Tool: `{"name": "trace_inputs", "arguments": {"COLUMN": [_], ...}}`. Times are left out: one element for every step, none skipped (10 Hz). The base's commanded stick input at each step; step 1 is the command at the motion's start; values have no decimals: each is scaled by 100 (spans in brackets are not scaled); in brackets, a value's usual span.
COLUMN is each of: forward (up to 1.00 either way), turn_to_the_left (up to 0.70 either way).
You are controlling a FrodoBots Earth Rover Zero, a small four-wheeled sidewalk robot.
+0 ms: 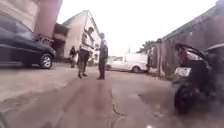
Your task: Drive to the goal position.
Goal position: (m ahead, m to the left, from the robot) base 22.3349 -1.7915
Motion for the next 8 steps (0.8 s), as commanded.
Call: {"name": "trace_inputs", "arguments": {"forward": [48,82,85,85,85,85,85,85], "turn_to_the_left": [0,0,0,0,0,-6,-16,-26]}}
